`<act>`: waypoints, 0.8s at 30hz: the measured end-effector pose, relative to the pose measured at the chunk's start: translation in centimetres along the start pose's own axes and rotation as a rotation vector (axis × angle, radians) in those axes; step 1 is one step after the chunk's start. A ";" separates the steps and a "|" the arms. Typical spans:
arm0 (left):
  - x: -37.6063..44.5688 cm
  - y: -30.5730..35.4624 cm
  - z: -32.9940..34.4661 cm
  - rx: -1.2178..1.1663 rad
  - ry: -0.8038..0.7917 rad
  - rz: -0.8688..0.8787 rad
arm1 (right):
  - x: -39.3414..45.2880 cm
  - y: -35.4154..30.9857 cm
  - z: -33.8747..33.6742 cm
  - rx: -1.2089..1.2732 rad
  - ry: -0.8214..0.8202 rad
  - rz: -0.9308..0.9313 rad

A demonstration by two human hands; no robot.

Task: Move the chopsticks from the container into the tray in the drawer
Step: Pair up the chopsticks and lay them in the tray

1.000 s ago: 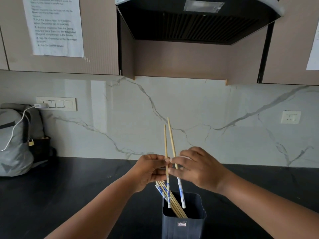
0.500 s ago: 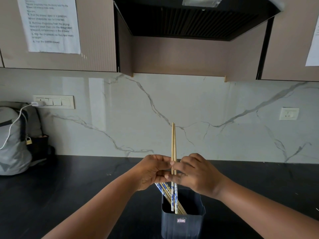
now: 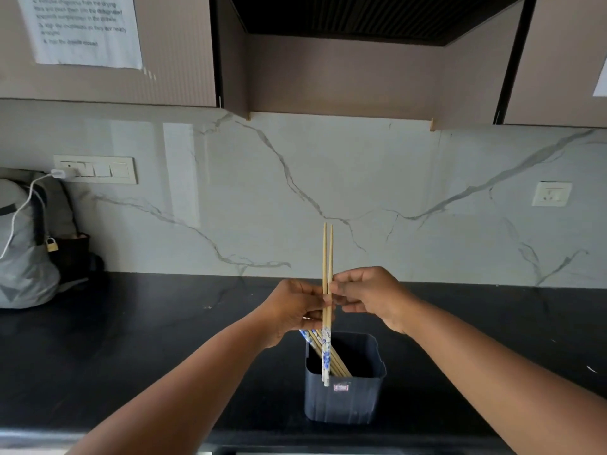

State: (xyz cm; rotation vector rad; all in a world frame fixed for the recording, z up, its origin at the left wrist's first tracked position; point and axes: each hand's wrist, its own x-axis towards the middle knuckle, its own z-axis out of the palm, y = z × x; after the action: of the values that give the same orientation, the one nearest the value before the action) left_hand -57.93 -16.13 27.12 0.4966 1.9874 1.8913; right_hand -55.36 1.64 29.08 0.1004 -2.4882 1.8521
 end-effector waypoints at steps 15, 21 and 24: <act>-1.9 -12.2 -2.2 0.752 0.057 0.363 | -5.0 10.0 4.0 -0.199 -0.085 -0.043; -0.3 -20.7 -3.6 1.264 0.162 0.128 | -9.5 20.4 6.4 -0.601 -0.464 0.146; 0.1 -24.6 -3.6 1.374 0.093 -0.161 | -10.1 24.5 7.2 -0.720 -0.632 0.231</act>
State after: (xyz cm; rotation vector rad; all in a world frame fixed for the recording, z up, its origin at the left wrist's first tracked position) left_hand -60.04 -20.34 2.68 0.5066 3.0055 0.1956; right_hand -47.04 2.01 2.93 0.4411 -3.5663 0.9321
